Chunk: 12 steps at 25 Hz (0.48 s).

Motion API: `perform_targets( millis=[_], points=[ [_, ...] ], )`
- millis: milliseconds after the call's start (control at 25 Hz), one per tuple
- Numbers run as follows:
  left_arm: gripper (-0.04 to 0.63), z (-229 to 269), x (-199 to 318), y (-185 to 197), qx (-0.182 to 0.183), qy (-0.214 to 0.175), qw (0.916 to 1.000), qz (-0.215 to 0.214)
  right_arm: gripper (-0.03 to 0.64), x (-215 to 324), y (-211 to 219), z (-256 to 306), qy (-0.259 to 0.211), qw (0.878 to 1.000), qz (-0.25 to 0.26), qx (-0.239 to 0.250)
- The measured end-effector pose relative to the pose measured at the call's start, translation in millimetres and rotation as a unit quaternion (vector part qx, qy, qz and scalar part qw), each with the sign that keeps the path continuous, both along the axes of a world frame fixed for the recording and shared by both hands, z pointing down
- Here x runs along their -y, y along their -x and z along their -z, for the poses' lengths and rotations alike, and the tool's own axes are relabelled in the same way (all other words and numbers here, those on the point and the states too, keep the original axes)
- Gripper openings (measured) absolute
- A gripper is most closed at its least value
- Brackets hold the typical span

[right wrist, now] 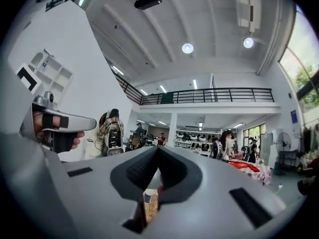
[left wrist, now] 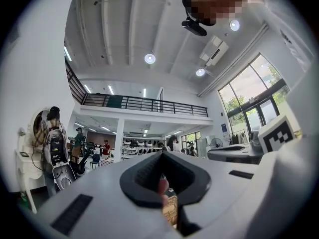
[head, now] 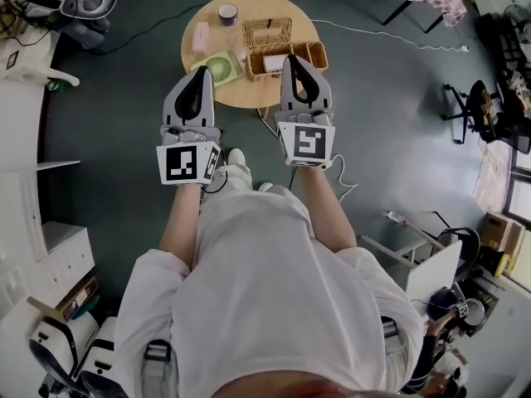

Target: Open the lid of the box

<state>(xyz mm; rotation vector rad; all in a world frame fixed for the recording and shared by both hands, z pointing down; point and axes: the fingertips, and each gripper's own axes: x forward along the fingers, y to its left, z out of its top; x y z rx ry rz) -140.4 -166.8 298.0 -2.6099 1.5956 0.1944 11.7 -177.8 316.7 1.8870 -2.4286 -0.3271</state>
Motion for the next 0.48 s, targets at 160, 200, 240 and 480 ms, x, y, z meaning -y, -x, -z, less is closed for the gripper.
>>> perform_targets(
  millis=[160, 200, 240, 480],
  points=[
    [-0.003, 3.0, -44.3, -15.8, 0.000, -0.001, 0.9999, 0.011, -0.002, -50.6, -25.3, 5.5, 0.005, 1.000, -0.004, 0.011],
    [-0.003, 3.0, -56.6, -20.8, 0.000, 0.000, 0.9999, 0.013, -0.002, -62.9, -30.5, 4.7, 0.008, 1.000, -0.003, 0.009],
    [-0.003, 2.3, -69.7, -26.1, -0.001, 0.002, 0.9999, 0.015, -0.002, -75.1, -35.2, 3.3, 0.013, 1.000, -0.001, 0.008],
    [-0.003, -2.4, -143.7, -52.2, 0.007, 0.015, 0.9997, 0.018, -0.003, -143.9, -53.6, 1.5, 0.026, 0.999, 0.007, 0.029]
  ],
)
